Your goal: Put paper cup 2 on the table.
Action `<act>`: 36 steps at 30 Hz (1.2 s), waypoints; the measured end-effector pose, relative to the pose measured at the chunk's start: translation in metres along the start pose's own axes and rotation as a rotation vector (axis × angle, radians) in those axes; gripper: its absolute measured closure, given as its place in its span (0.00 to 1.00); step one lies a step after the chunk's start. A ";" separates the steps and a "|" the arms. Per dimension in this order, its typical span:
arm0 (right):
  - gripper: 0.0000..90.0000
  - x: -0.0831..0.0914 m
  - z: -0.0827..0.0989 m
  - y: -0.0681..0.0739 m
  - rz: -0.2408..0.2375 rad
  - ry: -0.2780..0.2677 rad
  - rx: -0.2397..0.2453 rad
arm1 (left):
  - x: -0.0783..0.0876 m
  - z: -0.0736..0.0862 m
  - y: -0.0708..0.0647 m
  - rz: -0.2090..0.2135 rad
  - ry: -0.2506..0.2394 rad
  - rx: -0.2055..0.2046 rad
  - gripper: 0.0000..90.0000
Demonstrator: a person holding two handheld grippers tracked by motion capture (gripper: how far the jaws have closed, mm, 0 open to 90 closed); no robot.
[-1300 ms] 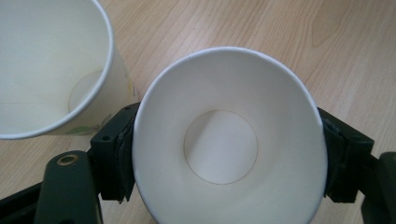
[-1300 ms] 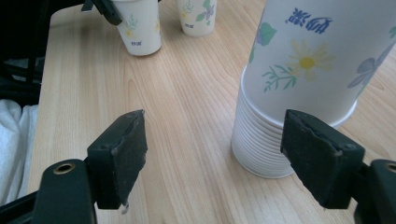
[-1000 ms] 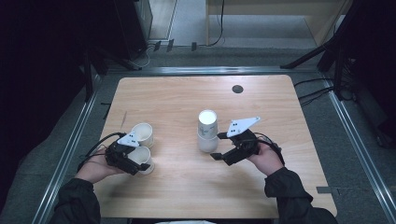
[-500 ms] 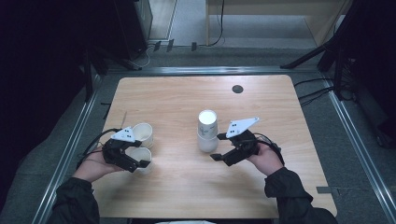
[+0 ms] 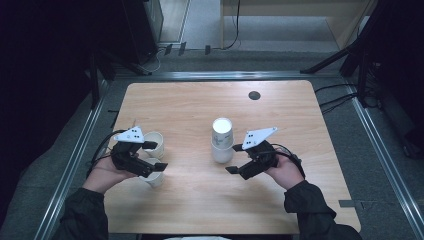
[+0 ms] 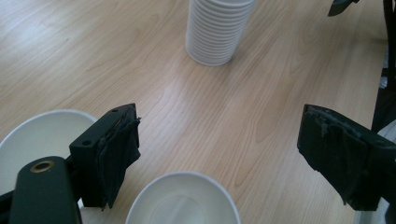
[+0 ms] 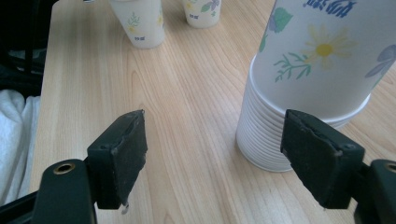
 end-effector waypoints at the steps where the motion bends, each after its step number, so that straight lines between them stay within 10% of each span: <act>1: 0.26 0.000 0.001 0.000 0.002 0.001 0.002 | -0.002 -0.002 -0.002 0.001 -0.001 0.000 0.14; 29: 0.26 0.010 0.019 0.013 0.030 0.033 -0.022 | -0.061 -0.050 -0.032 0.069 -0.021 0.024 0.15; 36: 0.26 0.008 0.020 0.015 0.025 0.044 -0.012 | -0.078 -0.053 -0.046 0.029 0.007 0.004 0.15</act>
Point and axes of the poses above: each handheld gripper's, and its own axes: x roughly backward along the jaws, z roughly out of its underside, y roughly to its left, the point moved 3 cm from there along -x, roughly forward along the jaws, and after that the axes turned 5 degrees about z, right-handed, at the moved point
